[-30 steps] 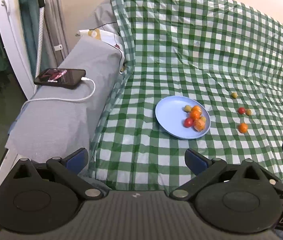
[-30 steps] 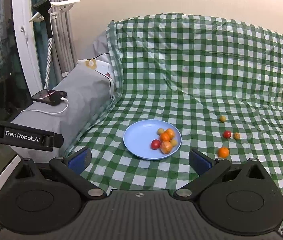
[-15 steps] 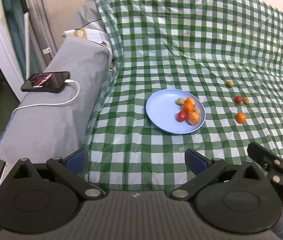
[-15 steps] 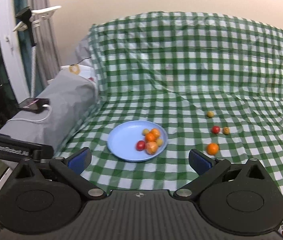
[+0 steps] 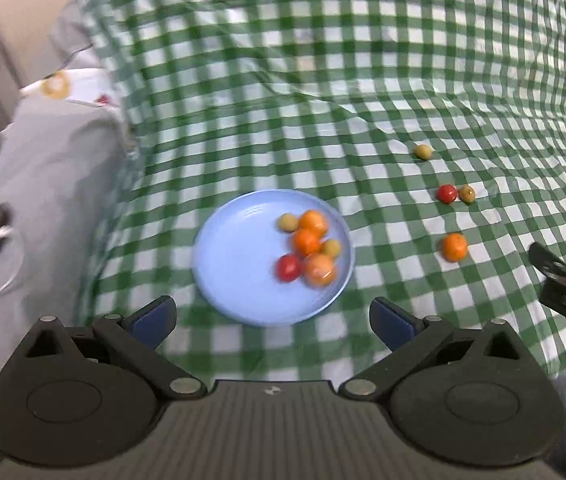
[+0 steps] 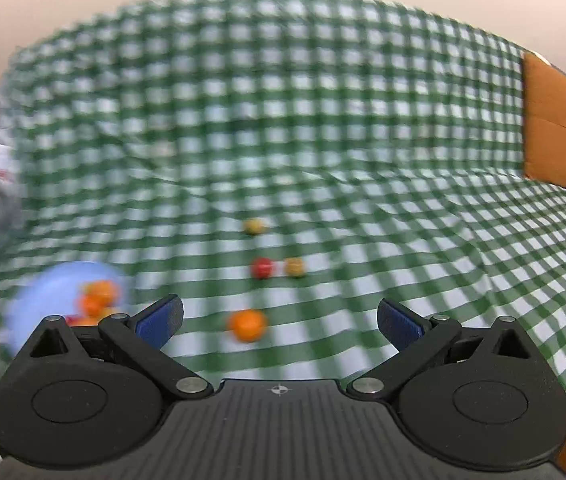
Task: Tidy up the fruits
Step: 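Grasp a red tomato with the left tool while the right tool grasps a pear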
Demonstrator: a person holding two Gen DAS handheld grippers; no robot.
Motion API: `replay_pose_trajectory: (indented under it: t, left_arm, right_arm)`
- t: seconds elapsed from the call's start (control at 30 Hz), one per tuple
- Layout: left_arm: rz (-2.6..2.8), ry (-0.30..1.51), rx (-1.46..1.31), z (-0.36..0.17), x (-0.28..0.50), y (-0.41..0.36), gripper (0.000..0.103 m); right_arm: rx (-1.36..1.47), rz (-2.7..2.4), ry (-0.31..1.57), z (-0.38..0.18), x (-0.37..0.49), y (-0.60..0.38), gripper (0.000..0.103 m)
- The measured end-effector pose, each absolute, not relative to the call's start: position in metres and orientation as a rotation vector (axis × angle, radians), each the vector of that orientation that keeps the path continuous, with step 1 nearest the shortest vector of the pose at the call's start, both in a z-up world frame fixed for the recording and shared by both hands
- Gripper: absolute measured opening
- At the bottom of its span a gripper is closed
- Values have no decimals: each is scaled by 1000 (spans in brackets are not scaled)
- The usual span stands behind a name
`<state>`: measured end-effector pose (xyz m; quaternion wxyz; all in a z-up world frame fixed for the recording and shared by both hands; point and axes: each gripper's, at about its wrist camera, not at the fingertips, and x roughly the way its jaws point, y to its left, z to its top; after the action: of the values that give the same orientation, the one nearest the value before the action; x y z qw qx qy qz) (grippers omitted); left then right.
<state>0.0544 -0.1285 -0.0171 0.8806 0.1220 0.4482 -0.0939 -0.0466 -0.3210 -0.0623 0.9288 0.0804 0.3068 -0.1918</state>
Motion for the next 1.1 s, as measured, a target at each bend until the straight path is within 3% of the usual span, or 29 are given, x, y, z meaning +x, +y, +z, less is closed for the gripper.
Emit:
replay_pose_trajectory:
  t: [0.3, 0.47, 0.57, 0.6, 0.63, 0.7, 1.1]
  left_arm:
    - [-221, 984, 315, -67, 126, -201, 103]
    - [-215, 1006, 347, -94, 157, -222, 103]
    - [-212, 1010, 362, -108, 172, -234, 103]
    - [-212, 1010, 364, -111, 176, -237, 103]
    - [-217, 1012, 362, -114, 180, -242, 103]
    - [-241, 1013, 350, -119, 187, -255, 103]
    - [-496, 1054, 381, -173, 225, -373, 102]
  right_arm:
    - [170, -497, 706, -177, 75, -397, 102]
    - [119, -487, 697, -209, 119, -406, 100]
    - [84, -450, 679, -215, 132, -404, 82]
    - [79, -429, 663, -215, 132, -403, 72]
    - [80, -408, 658, -214, 131, -402, 52]
    - [56, -393, 666, -213, 128, -403, 28]
    - [287, -713, 626, -216, 83, -478, 27]
